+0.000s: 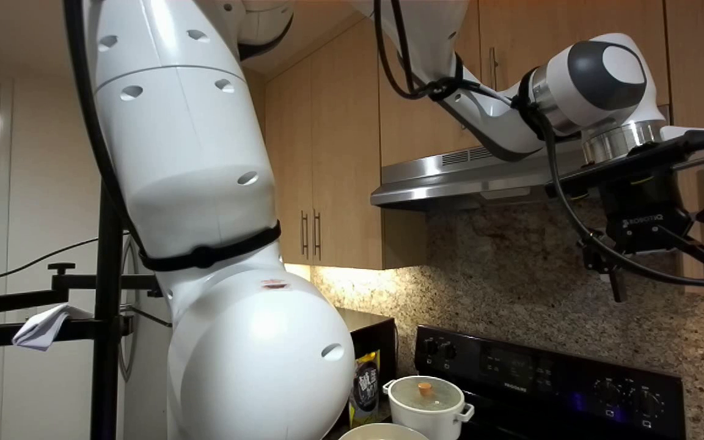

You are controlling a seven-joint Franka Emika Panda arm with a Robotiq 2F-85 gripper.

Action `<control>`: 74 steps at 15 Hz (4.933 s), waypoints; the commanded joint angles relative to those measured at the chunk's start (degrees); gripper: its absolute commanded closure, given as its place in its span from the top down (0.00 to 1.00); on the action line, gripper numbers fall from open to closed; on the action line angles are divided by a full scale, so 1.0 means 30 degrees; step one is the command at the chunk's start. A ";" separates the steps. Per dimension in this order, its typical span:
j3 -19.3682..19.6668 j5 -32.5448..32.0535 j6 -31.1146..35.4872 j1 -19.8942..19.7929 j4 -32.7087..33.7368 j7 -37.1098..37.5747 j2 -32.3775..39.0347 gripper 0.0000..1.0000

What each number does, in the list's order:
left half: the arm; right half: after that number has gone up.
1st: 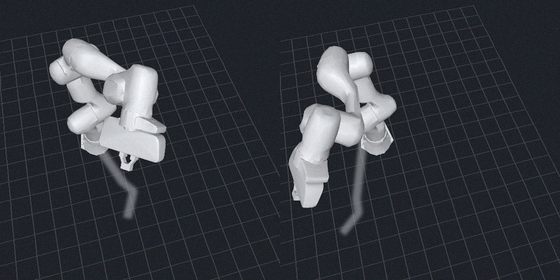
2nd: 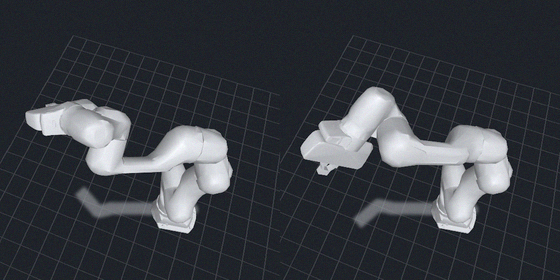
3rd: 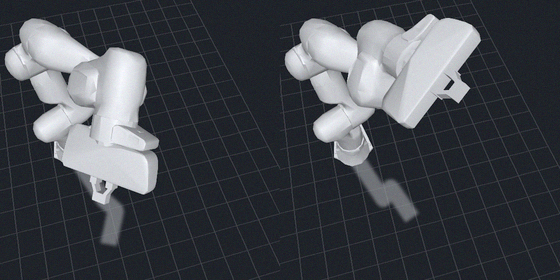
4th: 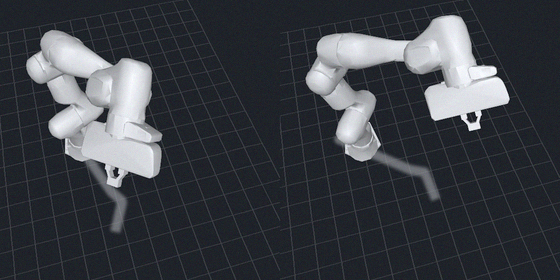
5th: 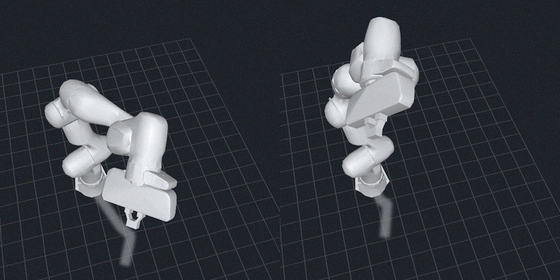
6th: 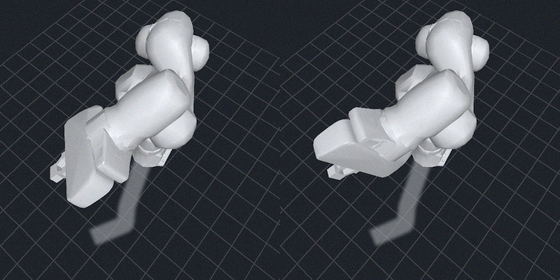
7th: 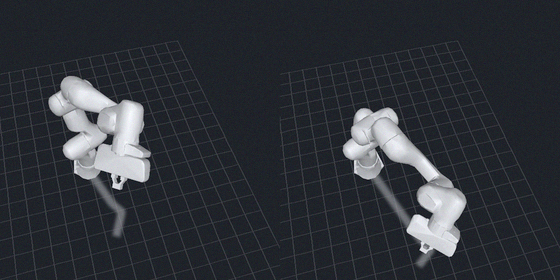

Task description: Turn on the light

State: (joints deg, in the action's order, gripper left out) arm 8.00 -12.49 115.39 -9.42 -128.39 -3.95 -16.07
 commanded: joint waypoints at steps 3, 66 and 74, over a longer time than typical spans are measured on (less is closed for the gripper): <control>0.0056 -0.0010 -0.0048 0.0059 0.0039 0.0002 0.0006 1.00; 0.1327 -0.2055 0.6387 0.4150 -0.0267 -1.1454 -0.7395 1.00; 0.0135 0.0159 0.7588 0.7055 0.1141 -1.1407 -0.6351 1.00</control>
State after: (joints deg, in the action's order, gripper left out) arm 9.55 -13.41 138.07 13.37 -125.00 -37.21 -35.29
